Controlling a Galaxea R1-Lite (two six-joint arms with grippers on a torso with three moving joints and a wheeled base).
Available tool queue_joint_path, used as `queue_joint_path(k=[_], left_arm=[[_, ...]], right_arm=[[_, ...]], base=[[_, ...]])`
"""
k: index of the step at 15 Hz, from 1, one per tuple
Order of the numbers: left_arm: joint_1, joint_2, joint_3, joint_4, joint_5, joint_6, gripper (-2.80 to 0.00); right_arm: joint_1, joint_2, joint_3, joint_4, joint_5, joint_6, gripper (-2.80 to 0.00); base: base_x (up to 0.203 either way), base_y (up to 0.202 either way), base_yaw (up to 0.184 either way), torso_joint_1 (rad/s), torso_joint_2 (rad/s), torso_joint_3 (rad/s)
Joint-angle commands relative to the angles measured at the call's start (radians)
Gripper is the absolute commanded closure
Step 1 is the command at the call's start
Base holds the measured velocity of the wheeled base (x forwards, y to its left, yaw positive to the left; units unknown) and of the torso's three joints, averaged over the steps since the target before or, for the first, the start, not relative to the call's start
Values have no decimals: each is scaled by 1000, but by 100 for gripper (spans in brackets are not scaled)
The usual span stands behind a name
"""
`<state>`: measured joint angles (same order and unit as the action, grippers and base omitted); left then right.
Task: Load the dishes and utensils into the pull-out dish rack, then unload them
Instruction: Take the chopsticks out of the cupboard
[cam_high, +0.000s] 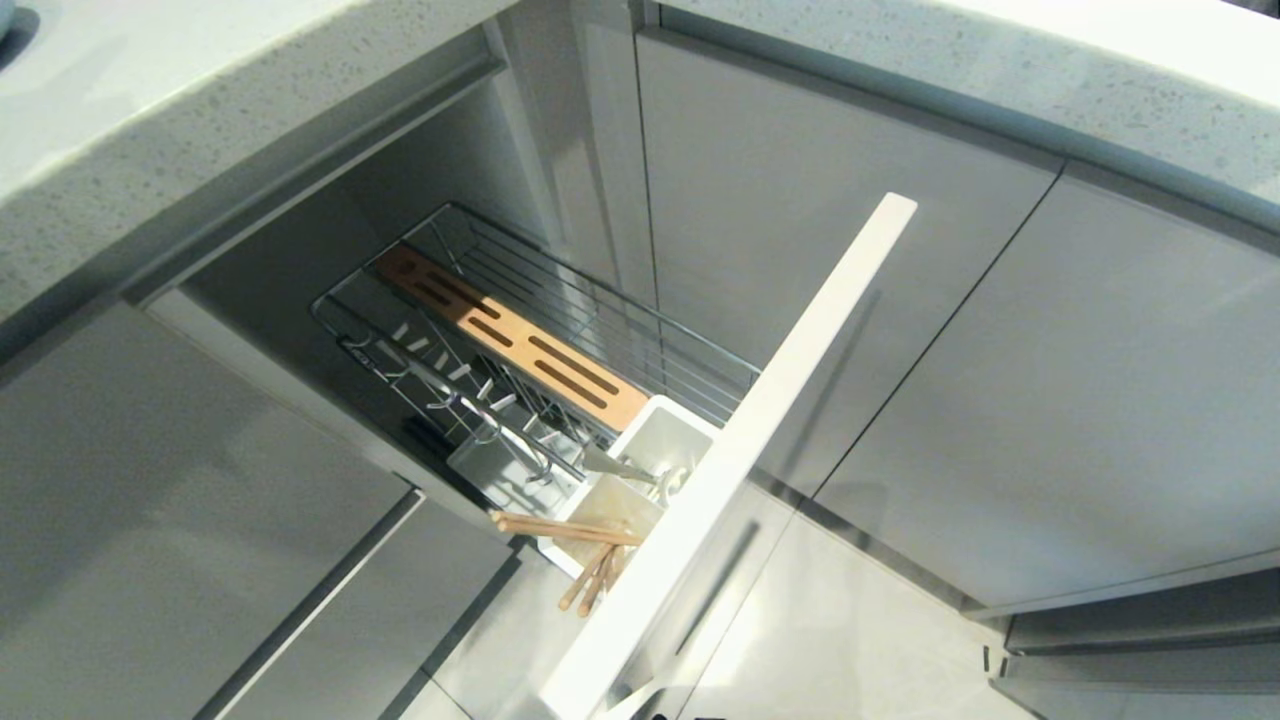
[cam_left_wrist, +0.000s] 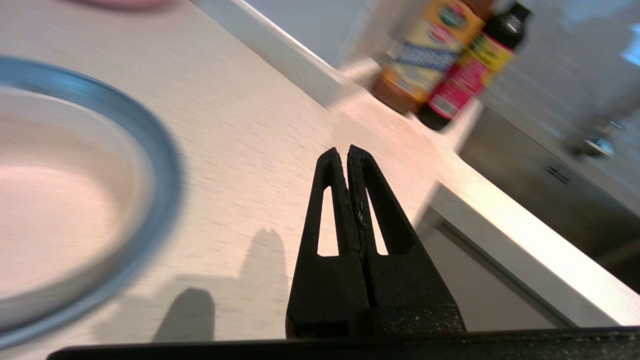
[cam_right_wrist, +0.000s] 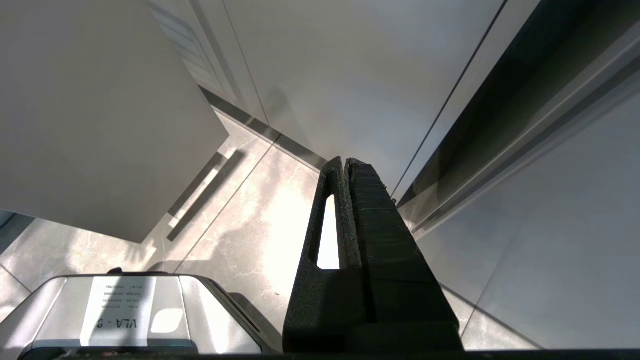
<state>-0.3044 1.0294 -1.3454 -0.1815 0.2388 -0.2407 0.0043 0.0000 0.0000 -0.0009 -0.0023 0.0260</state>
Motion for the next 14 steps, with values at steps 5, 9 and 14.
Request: queue_joint_path(k=[5,9,14], left_arm=[[-452,198,-45,-7,189,17,0],[-685,270,-45,18,324,21,0],[-830,380,-34,198,530,20,0]], right_arm=[[0,0,1,0,0,0,0],[0,0,2,-1,1,0,0],[0,0,2,-1,-1,0,0]], base=[[0,0,0,0,0,0],[0,0,0,0,0,0],[0,0,0,0,0,0]])
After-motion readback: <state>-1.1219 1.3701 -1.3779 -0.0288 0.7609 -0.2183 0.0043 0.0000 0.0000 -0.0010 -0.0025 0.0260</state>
